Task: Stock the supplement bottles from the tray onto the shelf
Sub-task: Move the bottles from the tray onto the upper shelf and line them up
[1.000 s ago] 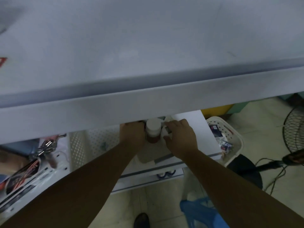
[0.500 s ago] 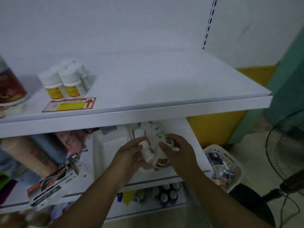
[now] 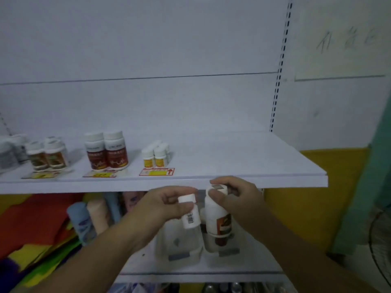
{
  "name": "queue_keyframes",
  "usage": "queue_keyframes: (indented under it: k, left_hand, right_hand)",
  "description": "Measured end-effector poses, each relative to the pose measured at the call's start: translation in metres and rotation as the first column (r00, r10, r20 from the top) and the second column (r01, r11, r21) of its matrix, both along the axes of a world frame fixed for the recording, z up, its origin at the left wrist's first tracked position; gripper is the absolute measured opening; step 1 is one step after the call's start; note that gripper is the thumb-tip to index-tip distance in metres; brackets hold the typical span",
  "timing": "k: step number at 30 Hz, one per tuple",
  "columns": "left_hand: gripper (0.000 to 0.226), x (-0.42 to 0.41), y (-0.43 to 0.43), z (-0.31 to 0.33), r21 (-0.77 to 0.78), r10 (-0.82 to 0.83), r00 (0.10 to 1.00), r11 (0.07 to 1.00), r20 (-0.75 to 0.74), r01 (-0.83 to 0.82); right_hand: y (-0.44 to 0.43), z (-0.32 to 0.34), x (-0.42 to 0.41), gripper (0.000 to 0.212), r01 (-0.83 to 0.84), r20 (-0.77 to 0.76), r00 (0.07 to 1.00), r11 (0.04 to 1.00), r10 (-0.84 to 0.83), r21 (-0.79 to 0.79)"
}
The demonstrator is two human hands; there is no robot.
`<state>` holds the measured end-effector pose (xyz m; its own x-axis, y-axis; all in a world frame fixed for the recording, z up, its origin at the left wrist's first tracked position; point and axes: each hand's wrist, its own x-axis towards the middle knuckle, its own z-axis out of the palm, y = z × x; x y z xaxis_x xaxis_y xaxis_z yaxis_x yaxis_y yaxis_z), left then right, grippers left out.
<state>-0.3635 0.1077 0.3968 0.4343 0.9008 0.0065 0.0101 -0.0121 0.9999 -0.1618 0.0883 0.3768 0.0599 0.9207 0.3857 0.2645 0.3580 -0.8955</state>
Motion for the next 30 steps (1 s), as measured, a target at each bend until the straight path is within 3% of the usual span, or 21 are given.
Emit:
queue_keyframes:
  k: [4, 9, 12, 16, 20, 23, 30]
  left_hand:
    - [0.034, -0.017, -0.005, 0.05, 0.074, -0.071, 0.995, 0.994, -0.07, 0.076]
    - [0.026, -0.032, 0.017, 0.093, 0.179, -0.103, 0.943, 0.97, -0.315, 0.166]
    - [0.016, -0.032, 0.037, 0.113, 0.368, 0.024, 0.877, 0.913, -0.48, 0.176]
    - [0.023, -0.035, 0.073, 0.133, 0.529, 0.168, 0.776, 0.814, -0.608, 0.238]
    - [0.018, -0.047, 0.11, 0.149, 0.404, 0.009, 0.786, 0.862, -0.619, 0.308]
    - [0.024, -0.055, 0.137, 0.16, 0.331, -0.096, 0.724, 0.843, -0.683, 0.424]
    - [0.017, -0.058, 0.195, 0.177, 0.324, -0.136, 0.685, 0.804, -0.716, 0.498]
  right_hand:
    - [0.001, 0.038, -0.015, 0.009, -0.073, -0.021, 0.997, 0.995, 0.074, 0.073]
    - [0.011, 0.063, -0.033, 0.018, -0.114, -0.046, 0.992, 0.985, 0.121, 0.128]
    - [0.026, 0.077, -0.039, 0.037, -0.125, -0.045, 0.99, 0.981, 0.133, 0.148]
    - [0.055, 0.095, -0.046, 0.039, -0.126, -0.029, 0.991, 0.979, 0.132, 0.162]
    - [0.085, 0.105, -0.053, 0.043, -0.1, 0.019, 0.995, 0.98, 0.098, 0.17]
    - [0.108, 0.11, -0.055, 0.043, -0.062, 0.014, 0.998, 0.984, 0.061, 0.164]
    - [0.155, 0.119, -0.063, 0.042, 0.004, 0.022, 1.0, 0.985, -0.008, 0.17]
